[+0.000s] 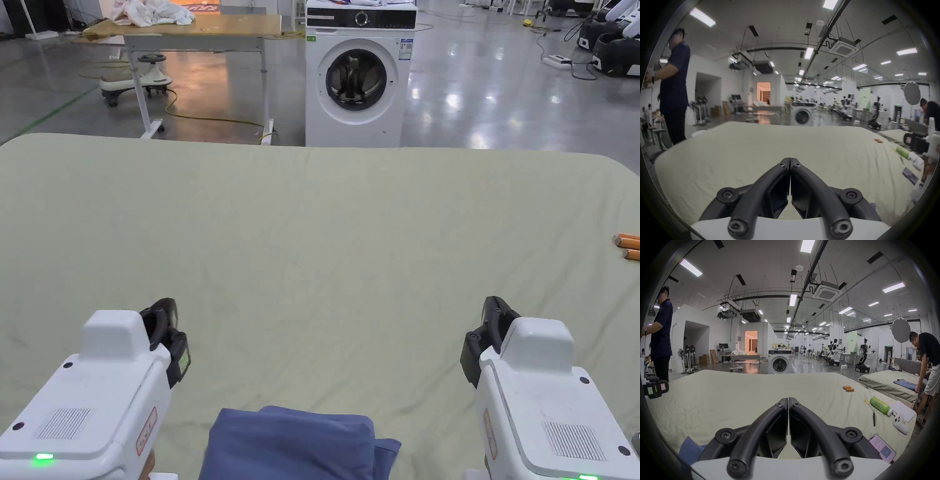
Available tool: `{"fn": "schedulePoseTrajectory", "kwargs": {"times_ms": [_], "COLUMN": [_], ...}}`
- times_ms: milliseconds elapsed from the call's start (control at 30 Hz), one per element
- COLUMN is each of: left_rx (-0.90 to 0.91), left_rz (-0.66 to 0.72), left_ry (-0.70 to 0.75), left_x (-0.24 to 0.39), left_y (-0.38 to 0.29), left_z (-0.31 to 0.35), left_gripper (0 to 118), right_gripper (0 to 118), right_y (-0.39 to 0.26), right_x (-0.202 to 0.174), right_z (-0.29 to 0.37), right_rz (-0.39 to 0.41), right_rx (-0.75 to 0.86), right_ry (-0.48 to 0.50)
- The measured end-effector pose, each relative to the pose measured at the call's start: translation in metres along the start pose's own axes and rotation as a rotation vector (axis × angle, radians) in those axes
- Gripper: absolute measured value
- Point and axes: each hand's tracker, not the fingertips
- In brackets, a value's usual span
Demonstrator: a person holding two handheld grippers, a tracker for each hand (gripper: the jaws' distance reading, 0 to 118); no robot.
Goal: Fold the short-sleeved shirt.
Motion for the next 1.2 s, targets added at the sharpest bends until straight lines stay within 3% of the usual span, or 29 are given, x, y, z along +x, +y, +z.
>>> {"fn": "schedulePoseTrajectory", "kwargs": {"times_ms": [233,367,533,600,767,933,1133,1200], "left_rx": [0.011,-0.022,-0.069,-0.089,-0.146,-0.251,-0.504,-0.615], "left_rz": [-0.01,0.002,0.023,0.023,0.046,0.103,0.336,0.436], "left_ry": [0.005,-0.002,-0.01,-0.009,-0.011,-0.074,-0.324,-0.442], "left_x": [-0.005,-0.012,-0.025,-0.029,-0.046,-0.067,-0.093,-0.098], "left_y": [0.003,-0.002,-0.016,-0.021,-0.035,-0.053,-0.093,-0.113], "left_z": [0.003,0.004,0.007,0.011,0.021,0.02,-0.023,-0.044], "left_gripper": [1,1,1,1,1,1,3,13], "right_gripper": [0,0,0,0,0,0,0,0], "right_y": [0.007,-0.01,-0.065,-0.084,-0.118,-0.141,-0.149,-0.149], "right_x": [-0.003,-0.021,-0.075,-0.092,-0.118,-0.114,-0.11,-0.108], "right_z": [0.005,0.019,0.044,0.047,0.042,0.033,0.031,0.03], "right_rz": [0.017,0.024,0.087,0.086,0.126,0.142,0.147,0.138], "right_rx": [0.004,-0.113,-0.284,-0.338,-0.369,-0.411,-0.421,-0.428], "right_ry": [0.021,0.133,0.337,0.374,0.341,0.262,0.257,0.259]}}
